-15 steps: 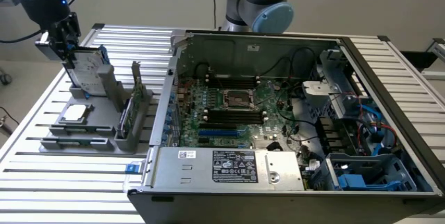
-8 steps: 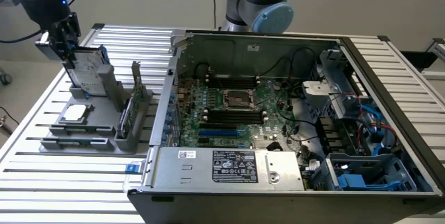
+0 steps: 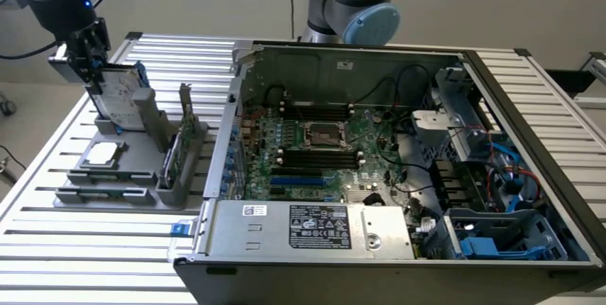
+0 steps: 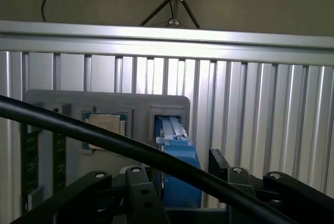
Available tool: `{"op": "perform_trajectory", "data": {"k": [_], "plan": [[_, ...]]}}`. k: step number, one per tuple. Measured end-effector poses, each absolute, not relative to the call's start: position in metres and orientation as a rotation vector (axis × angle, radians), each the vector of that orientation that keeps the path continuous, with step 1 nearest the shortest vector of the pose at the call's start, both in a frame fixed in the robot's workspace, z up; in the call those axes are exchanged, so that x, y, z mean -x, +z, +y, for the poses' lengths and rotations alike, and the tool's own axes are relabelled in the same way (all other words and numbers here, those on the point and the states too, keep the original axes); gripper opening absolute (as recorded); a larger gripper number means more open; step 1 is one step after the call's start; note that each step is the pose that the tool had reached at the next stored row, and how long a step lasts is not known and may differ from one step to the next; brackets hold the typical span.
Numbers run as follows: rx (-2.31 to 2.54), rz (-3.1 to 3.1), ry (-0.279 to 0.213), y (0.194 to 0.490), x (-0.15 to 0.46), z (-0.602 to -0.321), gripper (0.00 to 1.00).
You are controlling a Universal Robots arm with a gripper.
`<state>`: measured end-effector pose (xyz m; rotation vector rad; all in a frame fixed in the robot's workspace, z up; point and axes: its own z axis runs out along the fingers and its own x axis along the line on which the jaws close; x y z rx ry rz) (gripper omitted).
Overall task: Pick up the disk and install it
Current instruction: 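Pick up the disk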
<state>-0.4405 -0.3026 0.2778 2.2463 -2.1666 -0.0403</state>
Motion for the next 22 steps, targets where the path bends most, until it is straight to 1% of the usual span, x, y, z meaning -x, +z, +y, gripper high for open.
{"op": "perform_trajectory", "data": {"k": [6, 8, 9, 13, 14, 15, 16, 22], "plan": [[-2.245, -2.165, -0.037, 0.2775, 0.4406, -0.3024, 0.54], [-2.245, -2.165, -0.036, 0.2774, 0.4406, -0.3023, 0.52], [-2.244, -2.165, -0.036, 0.2774, 0.4406, -0.3023, 0.45], [-2.243, -2.164, -0.033, 0.2774, 0.4406, -0.3022, 0.45], [-2.242, -2.164, -0.032, 0.2774, 0.4406, -0.3022, 0.43], [-2.241, -2.164, -0.031, 0.2774, 0.4407, -0.3022, 0.43], [-2.24, -2.164, -0.03, 0.2773, 0.4406, -0.3022, 0.34], [-2.233, -2.168, -0.027, 0.2773, 0.4408, -0.3033, 0.34]]}}
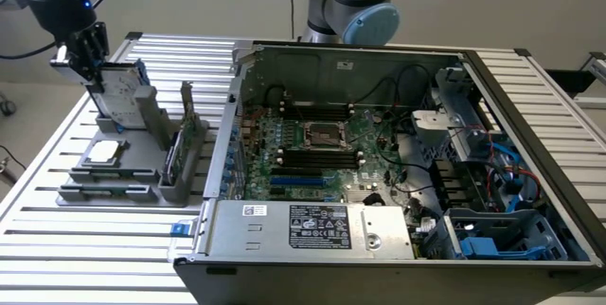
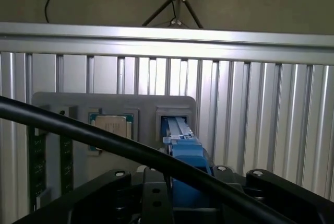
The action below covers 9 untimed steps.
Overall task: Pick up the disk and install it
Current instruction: 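Pick up the disk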
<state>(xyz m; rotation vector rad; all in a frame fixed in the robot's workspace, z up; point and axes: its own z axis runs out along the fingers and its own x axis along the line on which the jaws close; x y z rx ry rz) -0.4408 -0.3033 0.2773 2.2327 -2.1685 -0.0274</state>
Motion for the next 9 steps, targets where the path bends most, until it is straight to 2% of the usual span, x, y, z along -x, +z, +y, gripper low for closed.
{"op": "perform_trajectory", "data": {"k": [9], "plan": [[-2.217, -2.186, -0.026, 0.277, 0.441, -0.3061, 0.33]]}}
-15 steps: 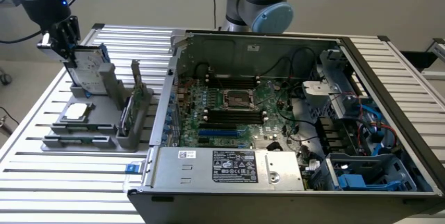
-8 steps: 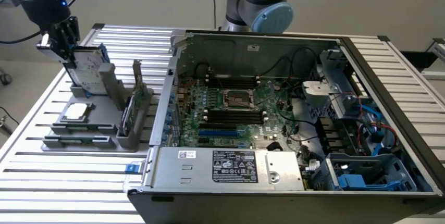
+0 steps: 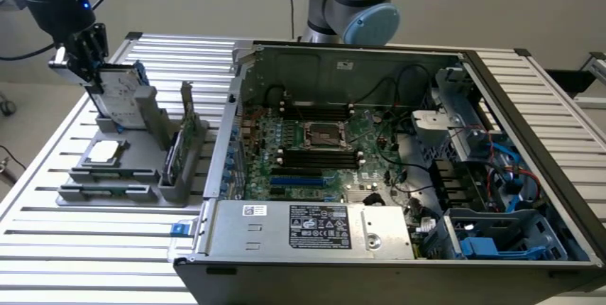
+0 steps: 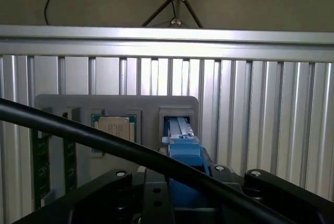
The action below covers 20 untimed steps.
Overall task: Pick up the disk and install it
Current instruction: 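Pick up the disk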
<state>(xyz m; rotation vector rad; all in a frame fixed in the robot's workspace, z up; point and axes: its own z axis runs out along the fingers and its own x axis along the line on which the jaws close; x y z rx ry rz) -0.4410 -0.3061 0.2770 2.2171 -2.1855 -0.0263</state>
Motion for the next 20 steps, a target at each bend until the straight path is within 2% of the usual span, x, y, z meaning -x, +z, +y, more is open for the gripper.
{"op": "perform_trajectory", "data": {"k": [20], "plan": [[-2.217, -2.186, -0.02, 0.277, 0.4411, -0.3062, 0.33]]}}
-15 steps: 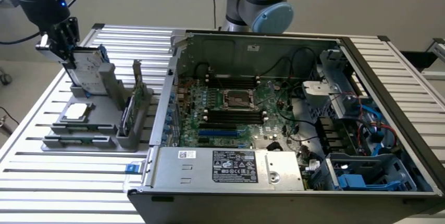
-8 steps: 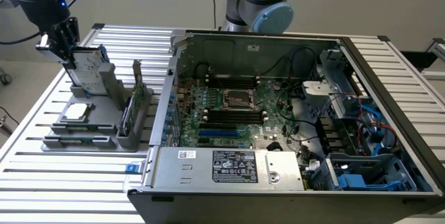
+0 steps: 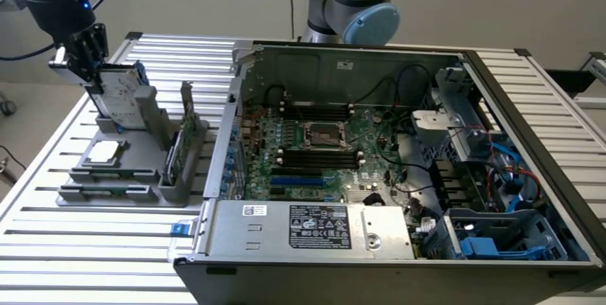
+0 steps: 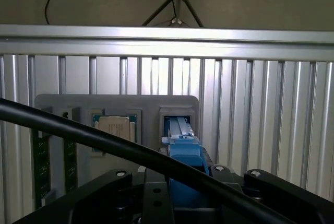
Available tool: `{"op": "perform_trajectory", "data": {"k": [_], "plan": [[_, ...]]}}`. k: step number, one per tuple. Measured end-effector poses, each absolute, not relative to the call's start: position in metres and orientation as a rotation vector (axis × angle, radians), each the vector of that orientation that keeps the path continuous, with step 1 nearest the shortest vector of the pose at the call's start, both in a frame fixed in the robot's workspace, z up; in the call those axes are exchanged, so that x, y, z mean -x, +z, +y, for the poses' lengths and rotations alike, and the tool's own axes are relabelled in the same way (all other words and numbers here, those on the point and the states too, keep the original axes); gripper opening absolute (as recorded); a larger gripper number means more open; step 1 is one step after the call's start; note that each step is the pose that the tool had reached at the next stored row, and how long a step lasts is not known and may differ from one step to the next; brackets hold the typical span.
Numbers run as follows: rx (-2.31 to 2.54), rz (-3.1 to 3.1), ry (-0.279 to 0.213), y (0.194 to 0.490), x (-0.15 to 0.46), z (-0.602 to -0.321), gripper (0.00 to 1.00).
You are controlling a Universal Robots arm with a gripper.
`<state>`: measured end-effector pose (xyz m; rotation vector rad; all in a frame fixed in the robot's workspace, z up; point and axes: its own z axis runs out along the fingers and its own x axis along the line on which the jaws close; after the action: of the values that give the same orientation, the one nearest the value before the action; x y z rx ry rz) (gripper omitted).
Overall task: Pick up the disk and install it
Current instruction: 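Pick up the disk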
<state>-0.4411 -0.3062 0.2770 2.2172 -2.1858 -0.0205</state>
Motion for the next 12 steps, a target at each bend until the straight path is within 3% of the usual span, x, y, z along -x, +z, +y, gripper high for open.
{"op": "perform_trajectory", "data": {"k": [12], "plan": [[-2.217, -2.186, -0.02, 0.293, 0.441, -0.306, 0.33]]}}
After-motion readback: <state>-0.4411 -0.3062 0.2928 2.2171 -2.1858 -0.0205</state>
